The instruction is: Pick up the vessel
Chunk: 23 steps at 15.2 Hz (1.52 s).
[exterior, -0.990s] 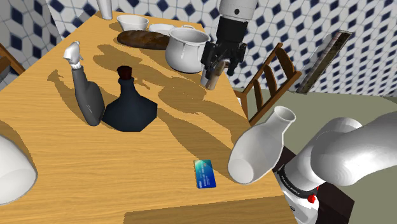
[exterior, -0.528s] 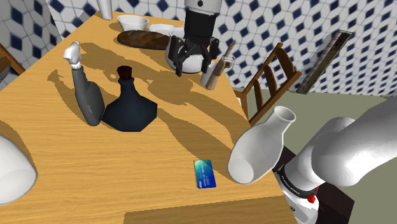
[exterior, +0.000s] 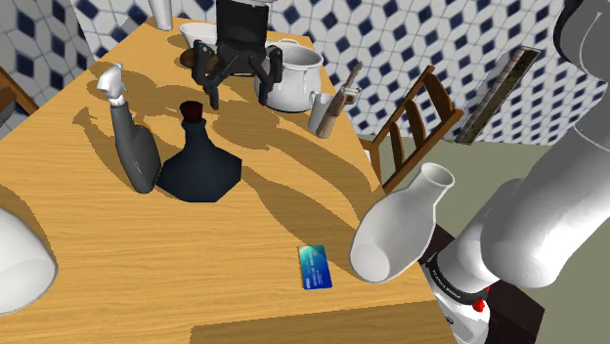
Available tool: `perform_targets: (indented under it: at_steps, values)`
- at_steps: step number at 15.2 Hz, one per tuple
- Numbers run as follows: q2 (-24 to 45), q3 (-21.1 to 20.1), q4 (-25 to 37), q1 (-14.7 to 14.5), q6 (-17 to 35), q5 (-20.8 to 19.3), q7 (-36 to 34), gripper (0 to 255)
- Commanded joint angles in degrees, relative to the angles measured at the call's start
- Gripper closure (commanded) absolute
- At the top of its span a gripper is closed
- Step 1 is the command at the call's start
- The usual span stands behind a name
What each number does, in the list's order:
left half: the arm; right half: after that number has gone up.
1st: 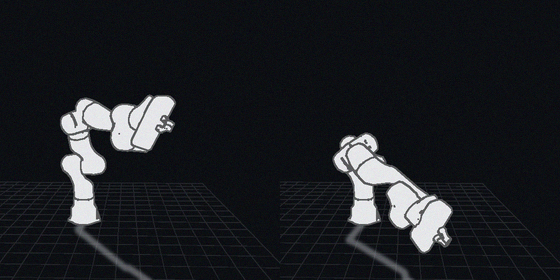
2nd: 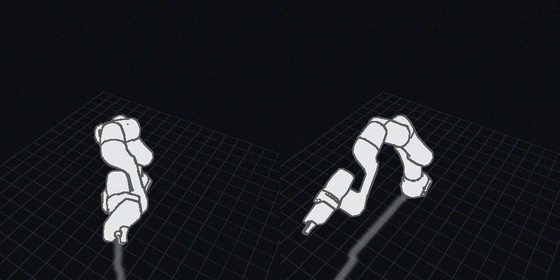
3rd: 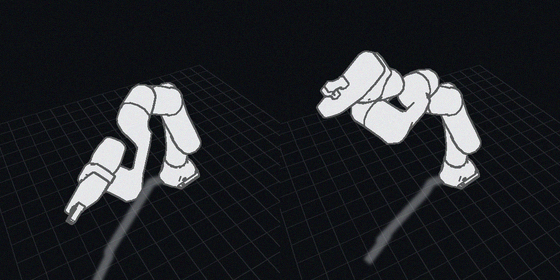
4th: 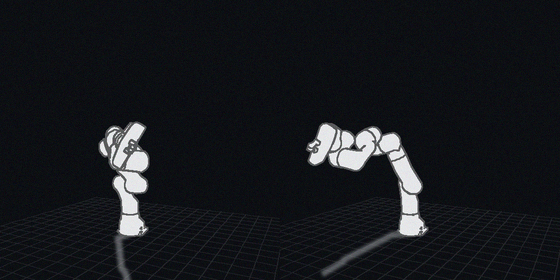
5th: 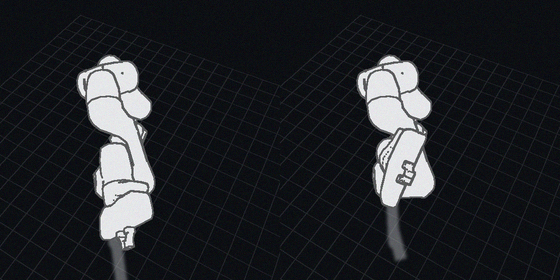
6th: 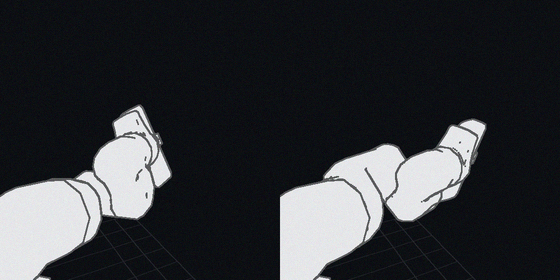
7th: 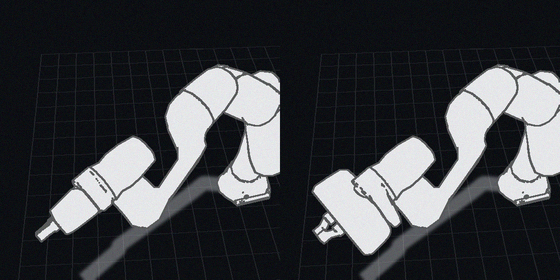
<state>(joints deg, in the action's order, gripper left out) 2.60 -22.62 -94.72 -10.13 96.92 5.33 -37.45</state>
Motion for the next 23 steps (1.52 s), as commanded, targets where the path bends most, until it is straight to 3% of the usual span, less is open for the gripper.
perform_targets:
  at_steps: [1, 6, 15, 16, 23]
  values:
    - [4.71, -0.97, 5.38, -1.28, -0.47, -1.98, -2.41, 0]
    - [16.3, -2.14, 20.79, -5.98, -4.16, -7.19, -7.47, 0]
    - [15.09, -1.98, 13.21, -5.23, 2.23, -6.65, -6.85, 0]
    - [14.97, -2.0, 13.1, -5.21, 2.23, -6.6, -6.86, 255]
    - [14.91, -2.0, 13.0, -5.21, 2.27, -6.58, -6.86, 255]
